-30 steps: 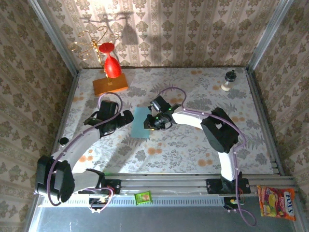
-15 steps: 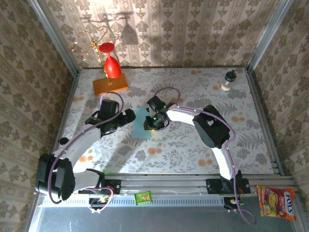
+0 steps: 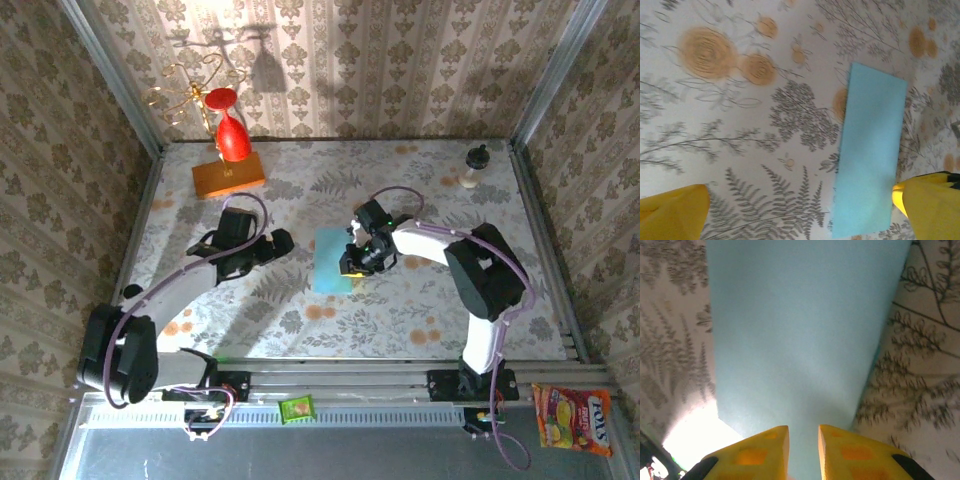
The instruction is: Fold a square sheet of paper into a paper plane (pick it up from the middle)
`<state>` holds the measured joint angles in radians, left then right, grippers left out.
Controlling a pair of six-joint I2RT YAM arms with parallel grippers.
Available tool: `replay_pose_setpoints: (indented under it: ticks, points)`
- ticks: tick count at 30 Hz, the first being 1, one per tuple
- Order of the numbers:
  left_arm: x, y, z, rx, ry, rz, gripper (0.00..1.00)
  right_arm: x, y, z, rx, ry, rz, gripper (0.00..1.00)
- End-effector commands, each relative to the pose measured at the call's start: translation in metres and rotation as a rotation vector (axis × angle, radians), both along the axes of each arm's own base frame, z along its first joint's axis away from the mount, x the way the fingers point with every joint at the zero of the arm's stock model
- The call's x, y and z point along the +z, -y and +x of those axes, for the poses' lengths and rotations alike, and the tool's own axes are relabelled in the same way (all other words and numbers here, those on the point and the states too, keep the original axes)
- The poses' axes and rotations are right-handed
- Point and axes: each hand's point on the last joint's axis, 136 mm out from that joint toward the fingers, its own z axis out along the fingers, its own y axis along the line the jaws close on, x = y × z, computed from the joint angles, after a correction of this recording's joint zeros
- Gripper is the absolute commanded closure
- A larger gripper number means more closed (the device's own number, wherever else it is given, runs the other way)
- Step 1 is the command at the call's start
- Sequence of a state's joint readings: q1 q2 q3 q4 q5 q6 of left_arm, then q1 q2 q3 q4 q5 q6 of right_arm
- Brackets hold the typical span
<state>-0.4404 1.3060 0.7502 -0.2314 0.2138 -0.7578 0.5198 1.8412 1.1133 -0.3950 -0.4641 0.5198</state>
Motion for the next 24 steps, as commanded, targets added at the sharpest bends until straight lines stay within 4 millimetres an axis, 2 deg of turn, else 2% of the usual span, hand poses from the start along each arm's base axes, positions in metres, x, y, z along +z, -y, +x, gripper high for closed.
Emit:
replay_pose_setpoints:
  ticks: [1, 5, 10, 17, 24]
  points:
    - [-0.001, 0.031, -0.004, -0.06, -0.017, -0.072, 0.0, 0.038, -0.006, 0.02, -0.096, 0.077, 0.111, 0.74]
    - [-0.008, 0.055, -0.005, -0.096, -0.038, -0.134, 0.02, 0.028, 0.002, 0.036, -0.207, 0.048, 0.118, 0.73]
    - [-0.018, 0.072, -0.009, -0.118, -0.086, -0.185, 0.07, 0.012, -0.003, 0.041, -0.214, -0.012, 0.114, 0.74]
    - [-0.029, 0.076, -0.012, -0.134, -0.148, -0.154, 0.15, -0.008, 0.002, 0.044, -0.235, -0.042, 0.081, 0.77]
    - [-0.033, 0.081, -0.014, -0.144, -0.173, -0.164, 0.25, -0.033, 0.013, 0.037, -0.258, -0.098, 0.021, 0.78]
